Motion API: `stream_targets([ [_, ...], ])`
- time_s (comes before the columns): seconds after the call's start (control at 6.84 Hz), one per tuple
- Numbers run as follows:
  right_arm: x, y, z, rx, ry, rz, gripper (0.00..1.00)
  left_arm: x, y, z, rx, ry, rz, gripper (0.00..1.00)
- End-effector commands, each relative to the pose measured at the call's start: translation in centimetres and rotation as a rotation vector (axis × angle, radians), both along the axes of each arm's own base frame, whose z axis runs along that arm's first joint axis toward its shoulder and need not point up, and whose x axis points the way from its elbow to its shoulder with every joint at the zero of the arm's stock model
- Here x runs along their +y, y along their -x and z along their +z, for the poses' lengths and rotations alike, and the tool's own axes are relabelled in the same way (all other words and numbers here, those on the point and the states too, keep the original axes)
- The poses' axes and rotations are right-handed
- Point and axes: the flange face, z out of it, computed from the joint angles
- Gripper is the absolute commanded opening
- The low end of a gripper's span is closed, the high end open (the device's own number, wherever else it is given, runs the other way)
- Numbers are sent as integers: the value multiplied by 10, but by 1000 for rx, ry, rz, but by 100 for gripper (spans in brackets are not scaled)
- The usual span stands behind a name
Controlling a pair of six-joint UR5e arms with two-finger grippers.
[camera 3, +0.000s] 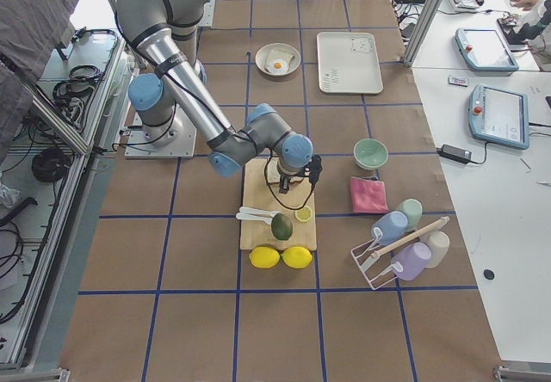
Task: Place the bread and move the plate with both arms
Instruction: 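Lower the right gripper and grasp the bread slice by its edge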
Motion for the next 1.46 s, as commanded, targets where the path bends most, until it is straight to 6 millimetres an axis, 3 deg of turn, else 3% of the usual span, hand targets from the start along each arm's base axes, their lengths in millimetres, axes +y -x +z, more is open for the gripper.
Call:
stream_targets([
  [0.0, 3, -3, -13, 2, -1, 2, 95, 8, 5, 7, -1, 9, 20, 100],
  [0.15, 3, -3, -12, 3, 1, 4, 82, 14, 9, 11, 0, 13, 12, 100],
  [0.44, 4, -2, -12, 14, -8, 10, 25, 23, 19, 19, -4, 30, -10, 100],
  [0.58, 4, -1, -11, 17, -7, 10, 13, 27, 21, 22, -2, 33, -13, 100],
  [0.73, 4, -1, -7, 23, -7, 8, 1, 24, 24, 10, 1, -5, -16, 100],
  [0.88, 5, -1, -6, 22, -9, 12, 0, 21, 28, -14, -1, -46, -26, 100],
  [1.17, 6, -3, 14, 74, -20, 25, 0, 26, 34, -18, -1, -39, -39, 100],
  [1.32, 5, -9, 29, 90, 2, 33, 0, 30, 37, -11, 2, -27, -40, 100],
])
